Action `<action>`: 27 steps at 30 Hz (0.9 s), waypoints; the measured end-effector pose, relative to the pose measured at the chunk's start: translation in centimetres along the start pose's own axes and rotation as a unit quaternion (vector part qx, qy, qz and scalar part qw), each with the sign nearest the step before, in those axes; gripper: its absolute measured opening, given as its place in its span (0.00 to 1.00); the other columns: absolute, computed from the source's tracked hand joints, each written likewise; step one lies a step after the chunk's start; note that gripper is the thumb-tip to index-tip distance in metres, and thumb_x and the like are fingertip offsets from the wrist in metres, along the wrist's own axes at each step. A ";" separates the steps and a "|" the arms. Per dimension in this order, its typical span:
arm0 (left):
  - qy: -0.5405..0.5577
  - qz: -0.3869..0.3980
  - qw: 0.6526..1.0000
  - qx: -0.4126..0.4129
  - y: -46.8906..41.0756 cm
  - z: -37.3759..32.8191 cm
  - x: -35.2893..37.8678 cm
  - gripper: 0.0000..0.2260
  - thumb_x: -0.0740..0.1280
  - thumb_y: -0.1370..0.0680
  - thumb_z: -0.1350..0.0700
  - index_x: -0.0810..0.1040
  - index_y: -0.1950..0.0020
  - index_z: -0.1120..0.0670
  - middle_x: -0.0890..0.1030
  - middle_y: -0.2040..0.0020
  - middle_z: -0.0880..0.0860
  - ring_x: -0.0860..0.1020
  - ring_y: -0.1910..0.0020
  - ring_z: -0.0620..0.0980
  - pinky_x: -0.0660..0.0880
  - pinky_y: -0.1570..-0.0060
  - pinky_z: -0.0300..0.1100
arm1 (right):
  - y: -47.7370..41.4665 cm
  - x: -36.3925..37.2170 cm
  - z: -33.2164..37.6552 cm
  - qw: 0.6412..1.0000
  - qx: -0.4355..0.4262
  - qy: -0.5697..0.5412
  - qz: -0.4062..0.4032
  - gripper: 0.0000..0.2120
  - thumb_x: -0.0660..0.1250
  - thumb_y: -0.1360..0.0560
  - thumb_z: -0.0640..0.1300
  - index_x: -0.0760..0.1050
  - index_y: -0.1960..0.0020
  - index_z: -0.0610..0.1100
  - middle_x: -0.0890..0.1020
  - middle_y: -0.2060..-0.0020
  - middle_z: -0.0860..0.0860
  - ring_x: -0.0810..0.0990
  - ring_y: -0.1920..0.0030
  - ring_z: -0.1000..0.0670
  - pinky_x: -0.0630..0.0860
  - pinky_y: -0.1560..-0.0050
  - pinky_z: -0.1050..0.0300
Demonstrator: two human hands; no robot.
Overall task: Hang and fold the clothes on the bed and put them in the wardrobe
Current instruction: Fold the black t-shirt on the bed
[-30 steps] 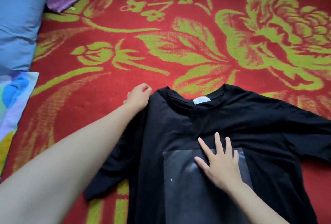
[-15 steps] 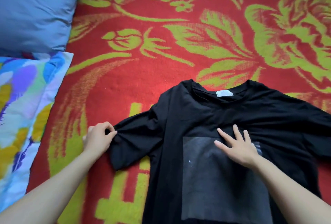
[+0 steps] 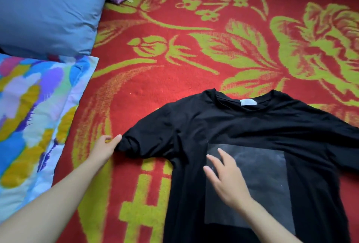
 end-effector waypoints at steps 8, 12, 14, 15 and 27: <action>0.202 0.038 0.977 -0.057 2.4 1.2 2.9 0.06 0.69 0.25 0.60 0.75 0.51 0.53 0.77 0.55 0.53 0.74 0.60 0.50 0.69 0.61 0.41 | 3.5 2.8 -0.6 0.997 0.045 -0.068 0.011 0.19 0.56 0.20 0.55 0.66 0.31 0.53 0.58 0.26 0.55 0.52 0.26 0.56 0.55 0.30 0.60; 0.318 0.036 0.947 0.023 2.3 -2.8 1.6 0.07 0.64 0.25 0.66 0.76 0.56 0.54 0.78 0.58 0.54 0.75 0.59 0.50 0.71 0.56 0.43 | 3.0 2.3 1.1 0.997 0.030 -0.068 -0.026 0.16 0.57 0.20 0.52 0.72 0.35 0.49 0.67 0.32 0.55 0.59 0.29 0.55 0.57 0.32 0.61; 0.332 0.056 0.940 0.047 2.2 -4.5 1.0 0.10 0.62 0.24 0.68 0.74 0.58 0.54 0.76 0.62 0.54 0.74 0.63 0.49 0.71 0.60 0.41 | 2.2 2.9 4.0 0.997 -0.016 -0.070 -0.022 0.14 0.57 0.20 0.51 0.74 0.39 0.48 0.73 0.39 0.55 0.67 0.35 0.54 0.60 0.35 0.62; 0.309 0.046 0.948 0.058 2.0 -5.0 0.6 0.09 0.62 0.24 0.68 0.73 0.58 0.54 0.75 0.62 0.54 0.74 0.64 0.48 0.70 0.63 0.41 | 1.7 3.4 5.7 0.996 -0.037 -0.076 -0.020 0.14 0.57 0.20 0.50 0.74 0.39 0.49 0.74 0.41 0.55 0.68 0.37 0.54 0.62 0.37 0.62; 0.426 0.035 0.899 -0.093 3.1 -5.3 1.0 0.33 0.58 0.26 0.73 0.55 0.24 0.54 0.69 0.61 0.52 0.64 0.82 0.41 0.61 0.80 0.32 | 1.0 2.6 4.1 0.992 0.063 -0.013 -0.113 0.23 0.62 0.23 0.44 0.65 0.28 0.45 0.62 0.28 0.44 0.58 0.27 0.46 0.61 0.33 0.51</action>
Point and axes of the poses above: each hand's wrist, its own y-axis away from the middle knuckle, its own x-axis out of the palm, z = x × y, the point moved 7 cm from there along -y, towards the middle knuckle
